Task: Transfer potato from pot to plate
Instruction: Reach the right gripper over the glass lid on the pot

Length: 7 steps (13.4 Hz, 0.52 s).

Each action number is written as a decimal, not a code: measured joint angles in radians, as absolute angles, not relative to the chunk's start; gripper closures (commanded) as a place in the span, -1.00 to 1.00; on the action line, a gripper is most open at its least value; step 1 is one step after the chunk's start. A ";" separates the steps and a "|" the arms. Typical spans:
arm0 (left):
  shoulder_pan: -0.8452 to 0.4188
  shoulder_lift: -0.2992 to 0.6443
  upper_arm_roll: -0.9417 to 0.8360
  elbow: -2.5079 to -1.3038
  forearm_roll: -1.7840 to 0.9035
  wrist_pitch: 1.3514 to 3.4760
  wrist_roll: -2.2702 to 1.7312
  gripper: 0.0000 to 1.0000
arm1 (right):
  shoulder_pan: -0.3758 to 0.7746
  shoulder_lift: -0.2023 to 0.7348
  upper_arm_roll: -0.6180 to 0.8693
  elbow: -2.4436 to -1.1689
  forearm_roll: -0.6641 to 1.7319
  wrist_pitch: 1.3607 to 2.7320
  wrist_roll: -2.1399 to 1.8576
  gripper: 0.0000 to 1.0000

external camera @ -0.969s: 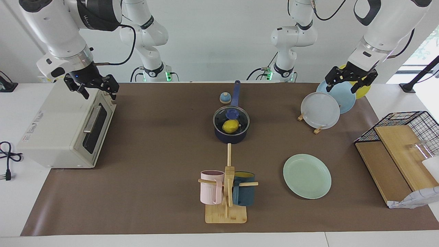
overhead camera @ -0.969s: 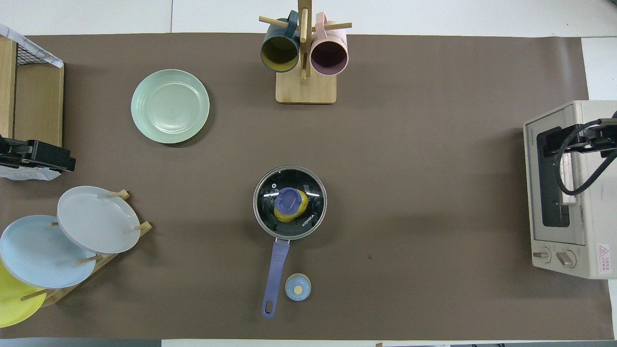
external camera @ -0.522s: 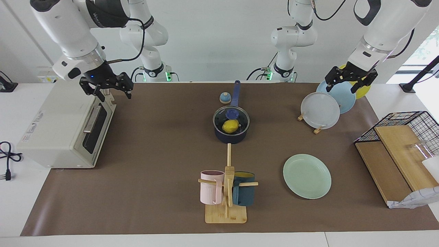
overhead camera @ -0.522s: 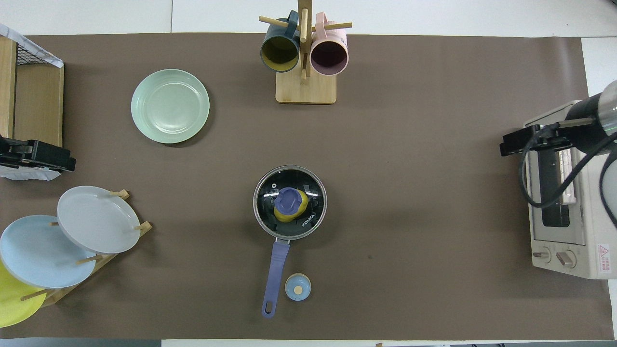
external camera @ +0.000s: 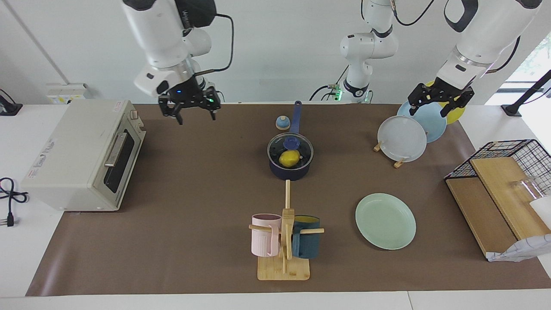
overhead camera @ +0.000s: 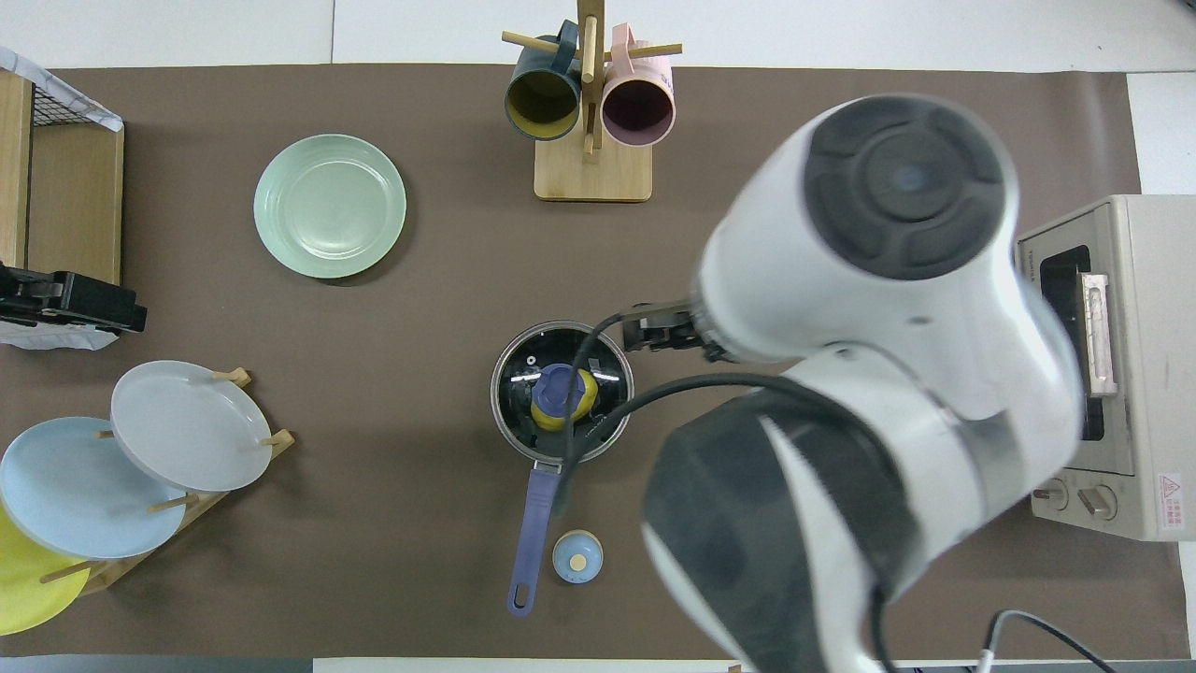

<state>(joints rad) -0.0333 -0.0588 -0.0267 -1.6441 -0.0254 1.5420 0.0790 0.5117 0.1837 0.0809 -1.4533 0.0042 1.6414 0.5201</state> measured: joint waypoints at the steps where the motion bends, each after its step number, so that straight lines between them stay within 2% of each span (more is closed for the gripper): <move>1: -0.033 -0.059 -0.027 -1.644 -0.025 1.542 0.079 -1.00 | 0.566 0.214 0.081 -1.443 -0.001 1.691 0.581 -1.00; 4: -0.033 -0.059 -0.027 -1.644 -0.025 1.542 0.079 -1.00 | 0.634 0.272 0.081 -1.456 -0.007 1.809 0.658 -1.00; 7: -0.033 -0.059 -0.027 -1.644 -0.025 1.542 0.079 -1.00 | 0.674 0.279 0.081 -1.581 -0.028 1.915 0.663 -1.00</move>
<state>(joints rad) -0.0333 -0.0588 -0.0267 -1.6441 -0.0254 1.5420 0.0790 0.6744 0.2788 0.0807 -1.5807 -0.0281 1.9154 0.6632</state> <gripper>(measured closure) 0.000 0.000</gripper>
